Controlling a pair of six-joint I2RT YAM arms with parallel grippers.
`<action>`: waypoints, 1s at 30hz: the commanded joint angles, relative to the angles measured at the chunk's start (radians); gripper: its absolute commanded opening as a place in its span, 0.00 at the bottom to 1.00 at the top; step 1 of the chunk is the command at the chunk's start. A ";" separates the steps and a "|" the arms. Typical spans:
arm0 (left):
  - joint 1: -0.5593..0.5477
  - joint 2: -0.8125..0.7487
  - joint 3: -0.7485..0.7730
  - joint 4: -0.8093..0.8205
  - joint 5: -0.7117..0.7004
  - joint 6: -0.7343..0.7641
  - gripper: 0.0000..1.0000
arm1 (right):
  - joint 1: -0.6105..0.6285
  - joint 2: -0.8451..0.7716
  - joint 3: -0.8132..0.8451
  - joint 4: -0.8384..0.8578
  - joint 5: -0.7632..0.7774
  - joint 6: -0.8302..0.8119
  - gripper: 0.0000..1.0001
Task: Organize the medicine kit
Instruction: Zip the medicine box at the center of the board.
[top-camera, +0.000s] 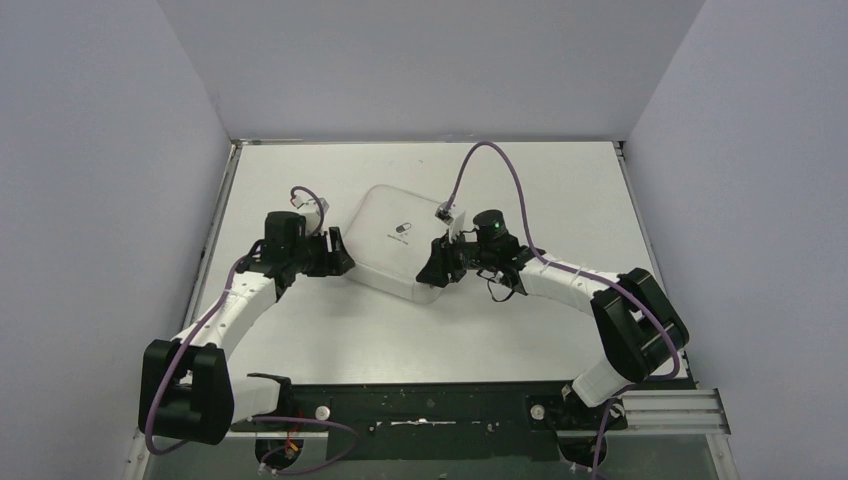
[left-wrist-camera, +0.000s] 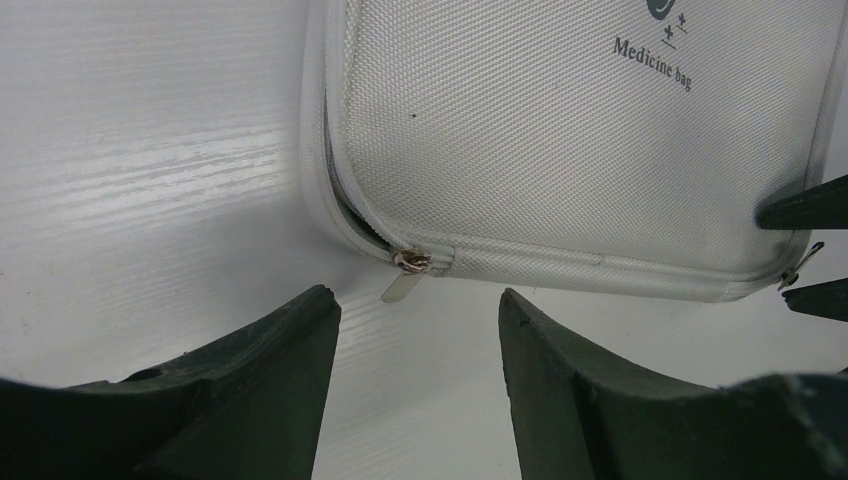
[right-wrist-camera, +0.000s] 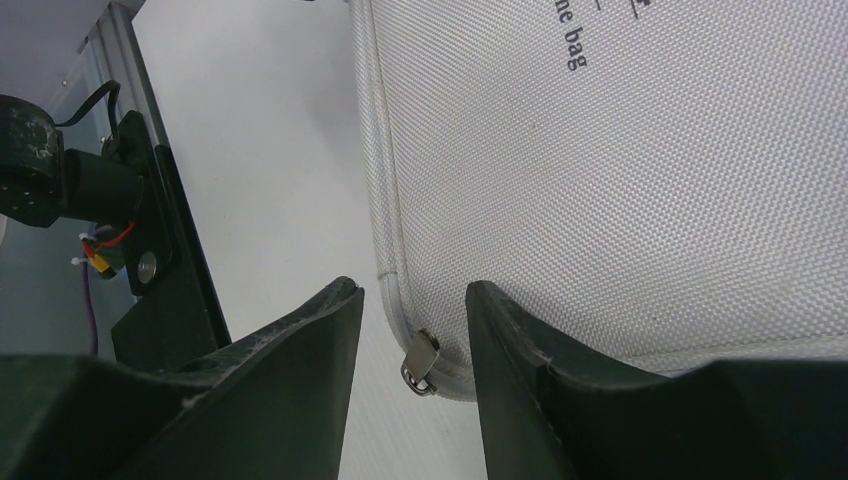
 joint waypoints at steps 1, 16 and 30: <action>0.002 0.007 0.030 0.040 0.019 0.009 0.57 | 0.008 -0.006 -0.037 0.007 -0.029 -0.053 0.44; 0.039 0.133 0.083 -0.017 -0.066 0.081 0.39 | -0.025 -0.162 -0.286 0.252 0.161 0.045 0.00; 0.080 0.166 0.202 -0.073 -0.055 -0.013 0.44 | -0.031 -0.215 -0.584 0.773 0.223 0.300 0.00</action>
